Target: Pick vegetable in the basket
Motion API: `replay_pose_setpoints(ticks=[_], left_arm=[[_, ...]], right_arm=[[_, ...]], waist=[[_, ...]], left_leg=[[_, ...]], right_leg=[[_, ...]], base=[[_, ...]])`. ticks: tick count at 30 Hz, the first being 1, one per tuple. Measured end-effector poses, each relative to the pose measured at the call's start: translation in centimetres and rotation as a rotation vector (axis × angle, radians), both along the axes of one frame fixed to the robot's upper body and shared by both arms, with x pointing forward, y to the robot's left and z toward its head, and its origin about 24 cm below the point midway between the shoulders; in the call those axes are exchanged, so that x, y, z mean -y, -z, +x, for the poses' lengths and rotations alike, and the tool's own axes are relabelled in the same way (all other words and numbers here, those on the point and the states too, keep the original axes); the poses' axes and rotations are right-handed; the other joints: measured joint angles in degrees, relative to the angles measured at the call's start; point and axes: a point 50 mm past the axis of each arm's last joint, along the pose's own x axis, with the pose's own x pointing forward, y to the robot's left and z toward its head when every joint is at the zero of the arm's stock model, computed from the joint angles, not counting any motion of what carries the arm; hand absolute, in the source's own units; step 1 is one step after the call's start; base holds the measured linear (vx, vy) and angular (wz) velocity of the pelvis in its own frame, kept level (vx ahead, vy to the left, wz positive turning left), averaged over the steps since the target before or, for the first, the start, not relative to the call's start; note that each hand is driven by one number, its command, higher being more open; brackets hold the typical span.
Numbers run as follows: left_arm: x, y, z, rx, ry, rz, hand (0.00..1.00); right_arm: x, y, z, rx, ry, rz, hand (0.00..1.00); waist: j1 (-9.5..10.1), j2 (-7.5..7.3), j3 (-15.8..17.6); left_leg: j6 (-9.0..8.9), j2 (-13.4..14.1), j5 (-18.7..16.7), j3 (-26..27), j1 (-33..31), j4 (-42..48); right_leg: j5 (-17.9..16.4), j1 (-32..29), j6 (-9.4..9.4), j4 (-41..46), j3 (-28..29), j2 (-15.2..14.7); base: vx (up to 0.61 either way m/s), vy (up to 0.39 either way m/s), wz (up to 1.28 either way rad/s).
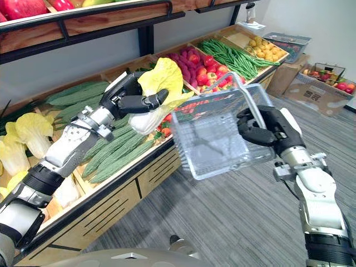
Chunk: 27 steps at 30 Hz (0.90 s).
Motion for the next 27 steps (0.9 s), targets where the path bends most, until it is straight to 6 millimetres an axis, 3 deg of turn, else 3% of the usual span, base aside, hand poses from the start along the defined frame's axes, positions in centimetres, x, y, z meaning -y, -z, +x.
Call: replay_pose_setpoints(ticks=[5,9,13,15,19,22,27], left_arm=[[0.4,-0.6,0.0,0.024,0.015,0.001,0.00],[1.1,-1.2,-0.6,0.053,0.048,-0.001,0.00],[1.5,-2.2,-1.3,0.103,0.086,-0.002,0.00],[1.5,-2.8,-1.9,0.141,0.116,0.012,0.00],[0.7,-3.2,-2.5,0.175,0.137,0.070,0.00],[-0.4,-1.9,-3.0,0.136,0.137,0.141,0.00],[-1.7,2.0,-4.1,0.000,0.169,0.258,0.00]], right_arm=[[-1.8,-0.2,0.9,0.022,-0.079,-0.007,0.00],[-3.0,0.0,1.4,0.020,-0.131,-0.010,0.00],[-4.5,-0.3,2.3,0.029,-0.191,-0.013,0.00],[-5.6,-0.3,2.8,0.028,-0.235,-0.017,0.00],[-7.0,-0.4,3.4,0.029,-0.290,-0.021,0.00],[-7.7,-0.3,3.6,0.025,-0.320,-0.021,0.00],[-8.6,-0.1,3.5,0.013,-0.372,-0.001,0.00]], waist=[[0.52,0.11,-0.1],[1.23,1.19,0.0],[1.66,2.24,0.1],[2.96,3.77,0.2],[4.41,5.29,0.4],[4.61,5.51,0.5],[5.25,5.82,0.8]], left_leg=[[-0.61,3.5,-6.1,1.2,-2.2,10.1],[-1.41,8.4,-9.4,-0.2,-3.9,16.3],[-1.21,8.7,-9.4,-1.8,-4.6,16.4],[-0.93,8.5,-9.3,-2.2,-4.7,16.1],[-0.48,8.3,-9.1,-3.4,-4.7,15.8],[-0.21,8.1,-8.5,-4.7,-4.8,14.5],[-0.12,7.2,-5.7,-5.4,-4.7,11.1]], right_leg=[[0.3,0.9,0.05,-0.7,1.5,0.4],[2.9,1.9,0.96,-0.7,2.3,2.9],[4.1,2.2,1.36,-0.7,2.1,3.1],[4.9,2.2,1.25,-0.7,1.6,3.0],[5.3,2.8,0.87,-0.7,0.6,2.8],[5.4,3.3,0.82,-0.7,-0.6,2.7],[5.3,2.9,0.76,-1.0,-1.7,2.6]], base=[[0.06,-0.042,-0.18],[0.04,0.015,0.04],[0.00,0.036,0.20],[-0.03,0.044,0.13],[-0.05,0.015,0.16],[-0.06,-0.023,0.24],[-0.06,-0.037,0.12]])
